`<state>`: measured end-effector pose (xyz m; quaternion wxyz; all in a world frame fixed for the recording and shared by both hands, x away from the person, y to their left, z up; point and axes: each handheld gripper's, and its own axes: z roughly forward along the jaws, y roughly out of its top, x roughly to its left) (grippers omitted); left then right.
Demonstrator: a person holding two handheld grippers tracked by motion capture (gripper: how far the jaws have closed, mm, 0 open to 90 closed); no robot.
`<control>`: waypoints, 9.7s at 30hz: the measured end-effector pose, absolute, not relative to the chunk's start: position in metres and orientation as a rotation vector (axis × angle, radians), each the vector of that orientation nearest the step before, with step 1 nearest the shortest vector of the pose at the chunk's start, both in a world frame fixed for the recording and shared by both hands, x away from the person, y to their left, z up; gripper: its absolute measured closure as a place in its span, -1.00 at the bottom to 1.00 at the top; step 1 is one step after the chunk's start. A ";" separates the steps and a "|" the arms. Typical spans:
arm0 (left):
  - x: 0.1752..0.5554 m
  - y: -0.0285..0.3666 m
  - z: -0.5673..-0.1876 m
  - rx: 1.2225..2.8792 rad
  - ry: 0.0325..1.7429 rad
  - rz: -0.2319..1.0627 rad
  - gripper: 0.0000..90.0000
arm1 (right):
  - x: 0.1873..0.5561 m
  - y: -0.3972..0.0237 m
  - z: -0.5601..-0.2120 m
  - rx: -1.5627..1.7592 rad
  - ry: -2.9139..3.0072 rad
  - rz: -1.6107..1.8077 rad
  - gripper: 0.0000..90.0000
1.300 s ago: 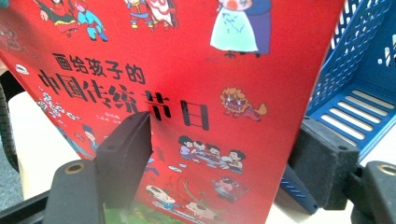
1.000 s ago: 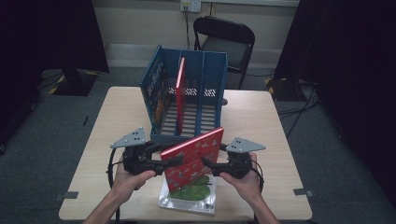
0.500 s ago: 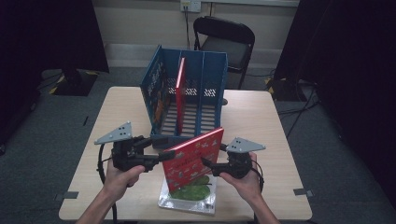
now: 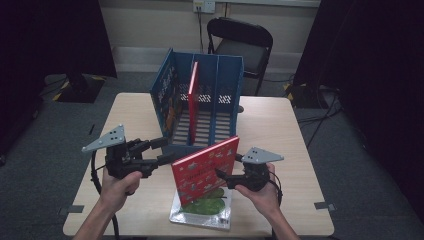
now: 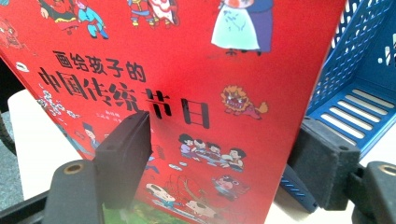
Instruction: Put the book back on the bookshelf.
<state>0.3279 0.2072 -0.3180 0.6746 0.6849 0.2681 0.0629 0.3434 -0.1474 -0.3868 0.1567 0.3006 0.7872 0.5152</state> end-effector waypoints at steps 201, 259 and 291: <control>0.371 0.122 -0.395 1.895 0.658 0.146 -0.37 | 0.307 -0.157 -0.381 0.744 2.236 1.522 0.74; 0.364 0.220 -0.449 1.978 1.025 0.327 -0.62 | 0.330 -0.153 -0.310 0.786 2.120 1.584 0.79; 0.359 0.216 -0.447 1.972 1.008 0.323 -0.64 | 0.369 -0.133 -0.299 0.891 2.001 1.542 0.79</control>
